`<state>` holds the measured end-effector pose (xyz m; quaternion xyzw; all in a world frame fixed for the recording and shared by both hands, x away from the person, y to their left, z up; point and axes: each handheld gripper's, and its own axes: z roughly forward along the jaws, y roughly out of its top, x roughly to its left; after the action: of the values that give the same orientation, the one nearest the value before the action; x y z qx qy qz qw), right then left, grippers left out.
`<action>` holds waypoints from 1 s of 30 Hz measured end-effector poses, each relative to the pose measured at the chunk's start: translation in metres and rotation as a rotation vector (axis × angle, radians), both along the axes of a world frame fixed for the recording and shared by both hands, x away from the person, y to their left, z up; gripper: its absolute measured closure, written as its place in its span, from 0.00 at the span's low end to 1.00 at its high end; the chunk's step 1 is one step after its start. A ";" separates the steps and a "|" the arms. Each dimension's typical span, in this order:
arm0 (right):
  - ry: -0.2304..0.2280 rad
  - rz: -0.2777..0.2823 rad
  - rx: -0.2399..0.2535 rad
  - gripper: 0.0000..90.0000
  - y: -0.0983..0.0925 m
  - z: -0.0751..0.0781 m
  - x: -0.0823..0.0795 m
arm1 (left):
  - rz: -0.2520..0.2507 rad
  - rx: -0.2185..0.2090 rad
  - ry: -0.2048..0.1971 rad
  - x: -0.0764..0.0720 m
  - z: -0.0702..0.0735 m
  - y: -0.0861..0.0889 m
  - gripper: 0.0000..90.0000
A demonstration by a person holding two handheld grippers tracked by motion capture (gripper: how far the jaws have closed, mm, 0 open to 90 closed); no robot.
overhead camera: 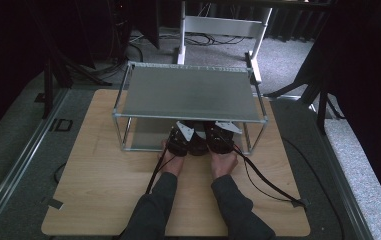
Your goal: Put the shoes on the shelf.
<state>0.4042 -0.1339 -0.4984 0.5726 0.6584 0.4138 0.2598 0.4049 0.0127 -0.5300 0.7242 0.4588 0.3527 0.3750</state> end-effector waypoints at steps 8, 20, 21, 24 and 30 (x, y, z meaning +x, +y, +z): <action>-0.012 -0.027 -0.033 0.85 0.006 -0.001 0.001 | 0.033 -0.003 0.017 0.005 -0.006 -0.003 1.00; -0.135 0.031 -0.012 0.53 0.005 -0.002 0.006 | 0.031 0.000 0.099 0.014 -0.019 -0.003 1.00; -0.132 0.046 0.012 0.48 0.002 -0.001 0.005 | 0.033 -0.006 0.102 0.014 -0.019 -0.003 1.00; -0.148 0.073 0.025 0.44 -0.003 0.000 -0.002 | 0.029 -0.005 0.105 0.014 -0.019 -0.002 1.00; -0.204 0.157 -0.039 0.42 -0.018 0.013 -0.026 | 0.015 -0.010 0.134 0.014 -0.017 0.002 0.97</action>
<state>0.3780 -0.1514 -0.4853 0.4690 0.6793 0.4760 0.3033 0.4192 0.0146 -0.5473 0.7407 0.4900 0.3042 0.3445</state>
